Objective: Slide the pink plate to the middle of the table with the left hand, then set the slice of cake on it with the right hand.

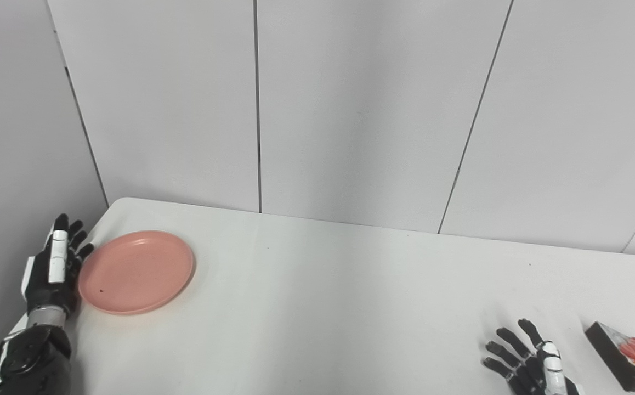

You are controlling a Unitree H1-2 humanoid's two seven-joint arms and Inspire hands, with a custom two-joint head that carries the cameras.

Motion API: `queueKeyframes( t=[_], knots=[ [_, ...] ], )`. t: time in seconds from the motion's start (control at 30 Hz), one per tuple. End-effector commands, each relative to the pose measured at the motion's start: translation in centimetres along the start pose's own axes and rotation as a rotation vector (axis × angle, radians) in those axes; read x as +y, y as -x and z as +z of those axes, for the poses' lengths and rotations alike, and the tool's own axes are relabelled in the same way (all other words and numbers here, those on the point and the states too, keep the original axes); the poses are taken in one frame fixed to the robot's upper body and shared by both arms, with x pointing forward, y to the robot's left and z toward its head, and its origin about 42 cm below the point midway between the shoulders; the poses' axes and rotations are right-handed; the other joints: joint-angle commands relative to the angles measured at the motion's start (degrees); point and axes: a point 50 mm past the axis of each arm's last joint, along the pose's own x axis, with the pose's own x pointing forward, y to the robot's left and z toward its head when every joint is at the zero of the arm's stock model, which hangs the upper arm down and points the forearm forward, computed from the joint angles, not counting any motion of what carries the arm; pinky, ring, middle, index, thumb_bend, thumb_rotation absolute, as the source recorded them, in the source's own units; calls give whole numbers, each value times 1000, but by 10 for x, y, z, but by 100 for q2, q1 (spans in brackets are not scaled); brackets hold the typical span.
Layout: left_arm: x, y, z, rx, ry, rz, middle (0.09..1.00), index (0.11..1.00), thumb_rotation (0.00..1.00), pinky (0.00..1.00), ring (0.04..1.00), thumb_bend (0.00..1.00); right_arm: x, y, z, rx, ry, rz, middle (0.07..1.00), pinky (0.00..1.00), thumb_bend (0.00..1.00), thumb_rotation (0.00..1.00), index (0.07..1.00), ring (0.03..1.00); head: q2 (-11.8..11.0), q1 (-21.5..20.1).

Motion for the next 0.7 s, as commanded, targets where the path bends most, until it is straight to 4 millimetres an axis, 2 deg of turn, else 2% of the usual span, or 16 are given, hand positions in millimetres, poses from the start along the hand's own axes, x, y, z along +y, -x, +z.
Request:
queueKeyframes(
  t=[0.0, 0.17, 0.47, 0.67],
  knots=[
    [-3, -2, 8, -16, 15, -32, 927, 931, 832, 860, 940, 911, -3, 4, -5, 24, -3, -9, 803, 702, 556, 889, 907, 747, 4, -6],
    [-14, 7, 3, -8, 16, -81, 936, 927, 828, 879, 956, 936, -2, 4, -5, 26, 0, -8, 800, 704, 567, 889, 907, 747, 38, -24],
    [-35, 20, 1, 13, 20, -143, 916, 926, 825, 841, 924, 923, 0, 5, -5, 24, 5, -7, 791, 696, 589, 883, 905, 742, 86, -69],
    [-51, 25, -2, 20, -4, -200, 902, 931, 835, 834, 915, 971, 0, 5, -5, 24, 5, -1, 787, 691, 590, 882, 911, 736, 99, -101]
  ],
)
